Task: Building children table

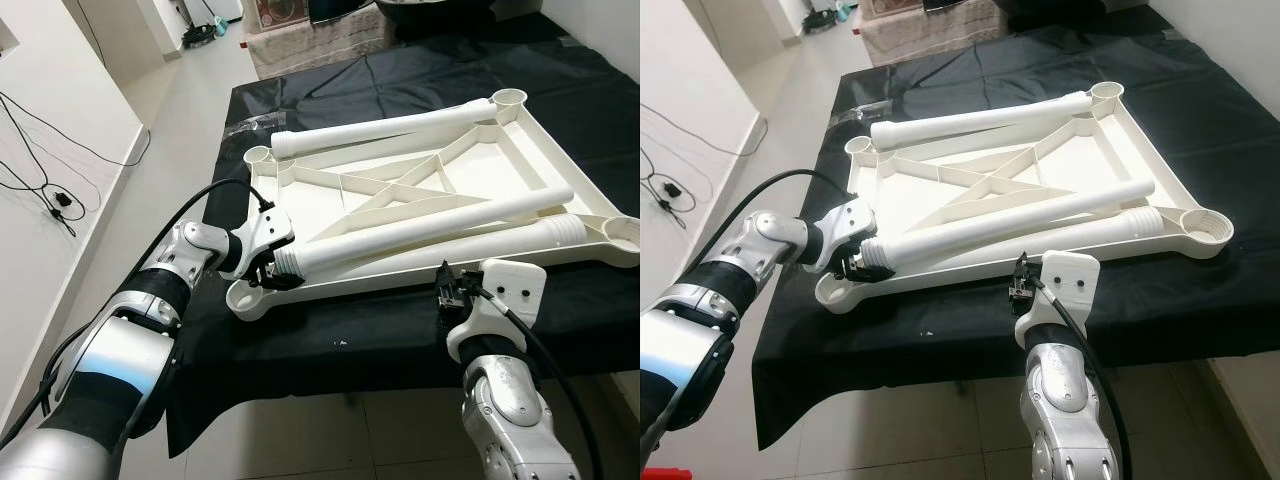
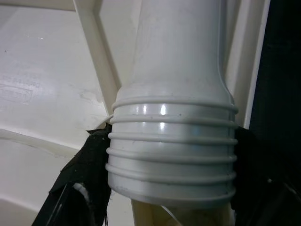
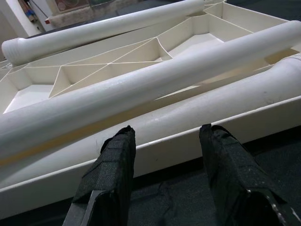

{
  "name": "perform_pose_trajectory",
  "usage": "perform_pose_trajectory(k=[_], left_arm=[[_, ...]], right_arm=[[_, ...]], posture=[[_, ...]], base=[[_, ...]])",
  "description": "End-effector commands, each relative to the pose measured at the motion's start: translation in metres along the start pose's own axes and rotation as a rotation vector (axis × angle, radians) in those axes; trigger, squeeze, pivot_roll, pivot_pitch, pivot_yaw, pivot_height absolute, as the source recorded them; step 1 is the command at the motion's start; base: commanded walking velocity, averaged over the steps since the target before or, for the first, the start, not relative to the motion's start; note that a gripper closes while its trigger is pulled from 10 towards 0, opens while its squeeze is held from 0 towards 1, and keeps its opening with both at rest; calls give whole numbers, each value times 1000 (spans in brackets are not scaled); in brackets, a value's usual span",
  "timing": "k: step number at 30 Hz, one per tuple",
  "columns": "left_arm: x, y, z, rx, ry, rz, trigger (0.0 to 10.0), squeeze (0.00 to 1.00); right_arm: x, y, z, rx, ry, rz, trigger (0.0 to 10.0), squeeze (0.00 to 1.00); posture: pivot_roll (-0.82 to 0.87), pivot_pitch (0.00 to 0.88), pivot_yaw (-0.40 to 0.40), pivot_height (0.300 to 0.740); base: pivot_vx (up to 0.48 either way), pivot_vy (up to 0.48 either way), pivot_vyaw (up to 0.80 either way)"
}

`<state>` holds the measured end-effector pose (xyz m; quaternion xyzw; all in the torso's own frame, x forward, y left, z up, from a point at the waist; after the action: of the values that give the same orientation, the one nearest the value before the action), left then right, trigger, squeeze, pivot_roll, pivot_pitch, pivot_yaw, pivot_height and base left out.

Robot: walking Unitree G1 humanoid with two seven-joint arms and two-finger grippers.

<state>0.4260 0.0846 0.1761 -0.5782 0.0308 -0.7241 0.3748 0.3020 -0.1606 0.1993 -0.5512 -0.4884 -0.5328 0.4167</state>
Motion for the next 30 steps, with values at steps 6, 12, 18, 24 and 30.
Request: perform_pose_trajectory(k=[6, 12, 18, 24, 30], left_arm=[[-7, -8, 8, 38, -26, 5, 0, 0], [12, -17, 22, 91, -23, -62, 10000, 0], [17, -19, 26, 109, -17, -81, 10000, 0], [33, -30, 41, 215, 15, -170, 10000, 0], [44, -47, 62, 399, 39, -270, 10000, 0]], right_arm=[[-3, 3, 14, 42, 23, 15, 10000, 0], [3, 15, 23, 79, 75, -11, 10000, 0], [4, 19, 23, 78, 81, -16, 10000, 0], [9, 29, 32, 134, 217, -22, 10000, 0], [9, 36, 50, 270, 345, -15, 10000, 1000]], posture=[[124, 165, 194, 740], [124, 119, 180, 740], [121, 91, 169, 740], [113, 59, 157, 740], [110, 21, 140, 740]], base=[[0, 0, 0], [0, 0, 0], [0, 0, 0], [0, 0, 0], [0, 0, 0]])
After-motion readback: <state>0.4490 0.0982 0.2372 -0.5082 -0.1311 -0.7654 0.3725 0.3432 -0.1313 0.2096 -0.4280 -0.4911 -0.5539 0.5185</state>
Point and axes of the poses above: a point about 5 cm out from each wrist's last joint towards the gripper, its own y axis pointing out of the wrist towards the gripper, its own x axis along the axis of the wrist's last joint, z = x × y, the point moved 6 cm from there along y, pointing out of the wrist towards the gripper, and after that the axes turned 7 degrees about -y, right-handed, at the moved point
